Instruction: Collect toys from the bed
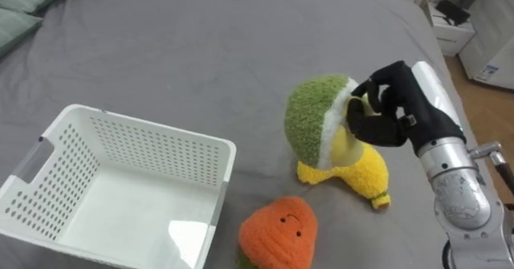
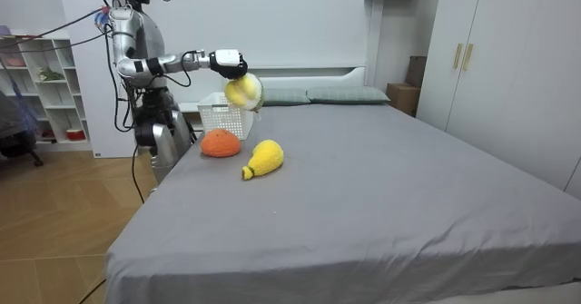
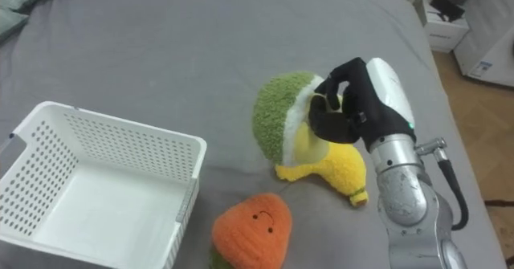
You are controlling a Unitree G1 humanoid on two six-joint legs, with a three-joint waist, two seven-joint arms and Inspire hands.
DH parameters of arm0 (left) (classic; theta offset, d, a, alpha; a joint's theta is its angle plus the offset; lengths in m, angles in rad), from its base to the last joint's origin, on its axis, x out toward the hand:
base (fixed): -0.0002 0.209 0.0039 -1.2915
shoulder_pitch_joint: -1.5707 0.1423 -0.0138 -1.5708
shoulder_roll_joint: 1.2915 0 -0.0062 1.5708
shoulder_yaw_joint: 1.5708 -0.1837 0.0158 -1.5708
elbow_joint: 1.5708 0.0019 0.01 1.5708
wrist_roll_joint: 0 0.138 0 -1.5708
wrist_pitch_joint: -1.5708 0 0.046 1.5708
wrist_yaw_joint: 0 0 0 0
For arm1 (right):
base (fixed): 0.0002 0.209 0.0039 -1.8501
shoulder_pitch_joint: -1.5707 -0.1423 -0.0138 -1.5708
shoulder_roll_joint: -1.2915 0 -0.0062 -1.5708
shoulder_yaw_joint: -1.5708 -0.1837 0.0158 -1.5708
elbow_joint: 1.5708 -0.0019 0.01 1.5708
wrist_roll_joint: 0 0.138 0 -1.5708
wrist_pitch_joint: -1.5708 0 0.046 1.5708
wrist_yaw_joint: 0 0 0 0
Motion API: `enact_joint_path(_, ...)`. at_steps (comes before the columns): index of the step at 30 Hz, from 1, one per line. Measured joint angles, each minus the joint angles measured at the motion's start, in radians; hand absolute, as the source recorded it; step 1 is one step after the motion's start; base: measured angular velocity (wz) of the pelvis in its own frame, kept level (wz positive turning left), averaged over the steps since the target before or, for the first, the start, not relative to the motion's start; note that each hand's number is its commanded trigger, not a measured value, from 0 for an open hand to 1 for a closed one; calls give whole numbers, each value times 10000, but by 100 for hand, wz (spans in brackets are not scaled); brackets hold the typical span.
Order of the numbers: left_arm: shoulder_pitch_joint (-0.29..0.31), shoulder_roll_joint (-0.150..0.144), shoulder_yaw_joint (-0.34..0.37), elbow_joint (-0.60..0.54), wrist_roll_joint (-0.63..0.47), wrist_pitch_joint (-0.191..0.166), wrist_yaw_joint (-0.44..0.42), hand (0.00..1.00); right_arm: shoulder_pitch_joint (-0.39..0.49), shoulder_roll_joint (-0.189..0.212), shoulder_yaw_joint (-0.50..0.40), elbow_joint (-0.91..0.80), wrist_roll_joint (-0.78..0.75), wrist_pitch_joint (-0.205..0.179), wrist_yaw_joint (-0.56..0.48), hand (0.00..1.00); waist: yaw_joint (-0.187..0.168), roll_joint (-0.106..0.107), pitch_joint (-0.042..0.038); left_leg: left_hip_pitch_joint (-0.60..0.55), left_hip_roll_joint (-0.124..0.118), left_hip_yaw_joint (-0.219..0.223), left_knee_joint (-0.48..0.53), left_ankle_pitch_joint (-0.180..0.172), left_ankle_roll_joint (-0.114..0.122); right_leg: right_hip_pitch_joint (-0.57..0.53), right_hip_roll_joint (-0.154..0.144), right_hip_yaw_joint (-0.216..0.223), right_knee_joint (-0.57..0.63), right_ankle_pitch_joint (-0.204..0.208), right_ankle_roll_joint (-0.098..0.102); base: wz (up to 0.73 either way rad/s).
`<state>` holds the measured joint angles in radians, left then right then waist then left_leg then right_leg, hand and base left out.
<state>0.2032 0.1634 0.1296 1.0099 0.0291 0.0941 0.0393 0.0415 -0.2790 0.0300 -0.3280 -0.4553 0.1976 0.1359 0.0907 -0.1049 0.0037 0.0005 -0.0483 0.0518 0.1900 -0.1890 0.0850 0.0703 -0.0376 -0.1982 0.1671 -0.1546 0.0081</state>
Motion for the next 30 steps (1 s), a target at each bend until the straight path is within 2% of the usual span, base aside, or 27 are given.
enact_joint_path(6,-164,-13,-260,0,12,-105,37,0,-490,230,1108,-196,-328,21,467,100,317,8,8,-225,-47,-294,156,12,-3,-43,-23,-224,-4,0,0,15)
enact_joint_path(10,-473,-129,-331,110,-1,-126,11,0,-965,434,1643,-97,-383,87,882,100,761,32,29,-240,-94,-378,150,88,11,-29,-66,-328,-7,0,1,9)
enact_joint_path(14,-526,-129,-334,127,16,-124,-12,0,-1172,437,2272,-45,-303,117,1114,100,1079,-40,60,-273,-135,-500,127,122,26,-29,-95,-386,-4,-2,3,8)
enact_joint_path(21,-630,-97,-361,83,23,-114,-75,0,-1685,604,2656,-57,-355,233,1433,100,1319,-147,39,-402,-185,-682,170,151,37,-62,-116,-519,-4,-2,3,9)
enact_joint_path(25,-725,-105,-359,84,23,-103,-101,0,-1818,889,2913,125,-669,235,1436,100,1646,-164,61,-393,-184,-688,164,178,30,-60,-116,-515,-22,-2,3,0)
enact_joint_path(30,-796,-111,-543,96,2,-104,78,0,-1871,922,3502,658,-602,249,1490,100,1892,-250,103,-419,-225,-851,165,215,16,-32,-115,-540,-98,-2,4,9)
